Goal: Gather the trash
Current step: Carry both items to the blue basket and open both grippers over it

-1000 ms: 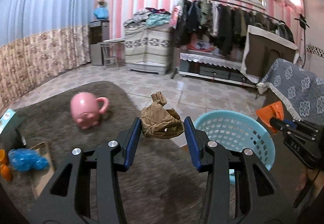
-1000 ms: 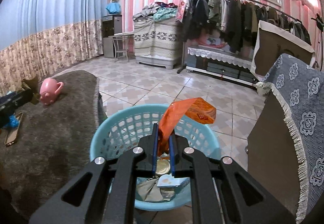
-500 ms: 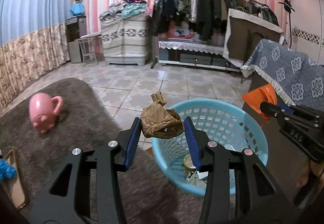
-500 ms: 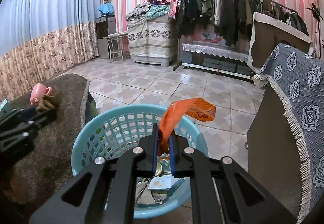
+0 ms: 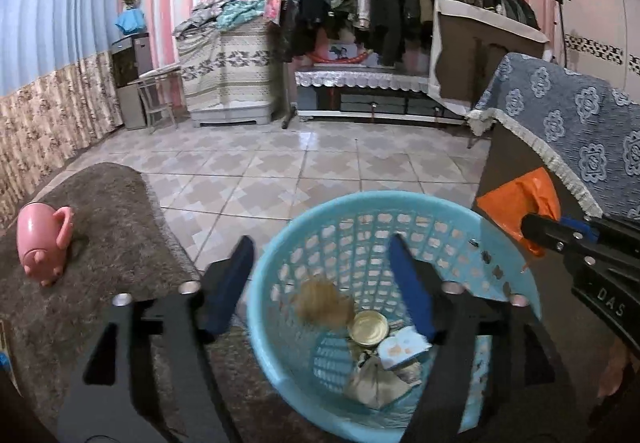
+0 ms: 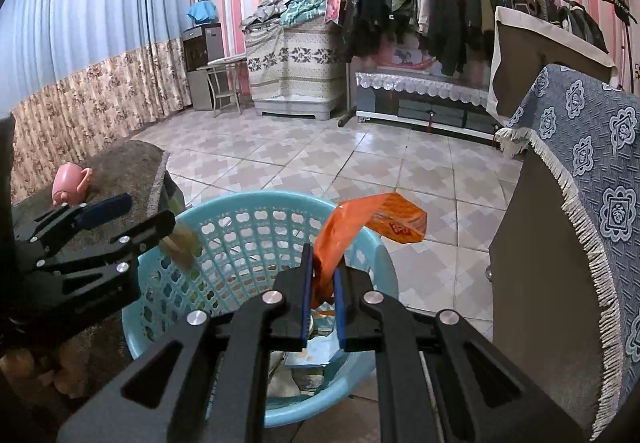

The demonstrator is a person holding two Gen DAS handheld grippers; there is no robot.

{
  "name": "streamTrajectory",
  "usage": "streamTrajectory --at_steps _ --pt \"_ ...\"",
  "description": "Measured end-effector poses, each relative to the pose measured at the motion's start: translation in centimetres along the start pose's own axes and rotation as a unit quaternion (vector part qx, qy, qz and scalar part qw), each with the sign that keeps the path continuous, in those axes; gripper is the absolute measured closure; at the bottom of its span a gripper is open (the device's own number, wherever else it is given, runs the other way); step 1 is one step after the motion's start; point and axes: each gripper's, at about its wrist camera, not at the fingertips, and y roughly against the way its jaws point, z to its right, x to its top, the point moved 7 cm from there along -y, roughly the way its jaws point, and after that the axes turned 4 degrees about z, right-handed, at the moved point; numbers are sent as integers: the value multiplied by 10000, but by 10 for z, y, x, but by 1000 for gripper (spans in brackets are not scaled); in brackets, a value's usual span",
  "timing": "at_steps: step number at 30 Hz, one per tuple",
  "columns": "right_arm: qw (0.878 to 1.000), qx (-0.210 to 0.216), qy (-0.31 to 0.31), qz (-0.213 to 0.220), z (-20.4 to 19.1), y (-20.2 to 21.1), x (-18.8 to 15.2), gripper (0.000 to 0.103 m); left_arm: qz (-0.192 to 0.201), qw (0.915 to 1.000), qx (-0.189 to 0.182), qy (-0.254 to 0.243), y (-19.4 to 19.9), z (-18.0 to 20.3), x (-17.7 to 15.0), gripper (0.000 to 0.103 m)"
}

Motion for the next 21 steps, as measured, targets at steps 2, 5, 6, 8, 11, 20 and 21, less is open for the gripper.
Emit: streamTrajectory --at_steps 2,5,6,8,11,20,21 --pt "10000 40 90 -15 -7 -1 -1 93 5 9999 119 38 1 -8 2 25" --pt "9996 175 188 -77 -21 -6 -3 93 31 9993 258 258 7 -28 6 18" --pt "9994 218 240 -123 -27 -9 -5 93 70 9988 311 364 11 -37 8 16" --pt "9990 296 280 -205 -37 -14 -9 93 112 9980 400 487 17 -49 9 14" --pt "9984 391 217 -340 -43 -23 -15 93 130 9967 581 549 27 -67 10 13" --pt "9975 429 63 -565 -55 -30 -22 43 207 9933 915 678 62 -99 2 11" --pt "9977 410 87 -534 -57 -29 -20 43 212 9930 945 676 65 -101 2 11"
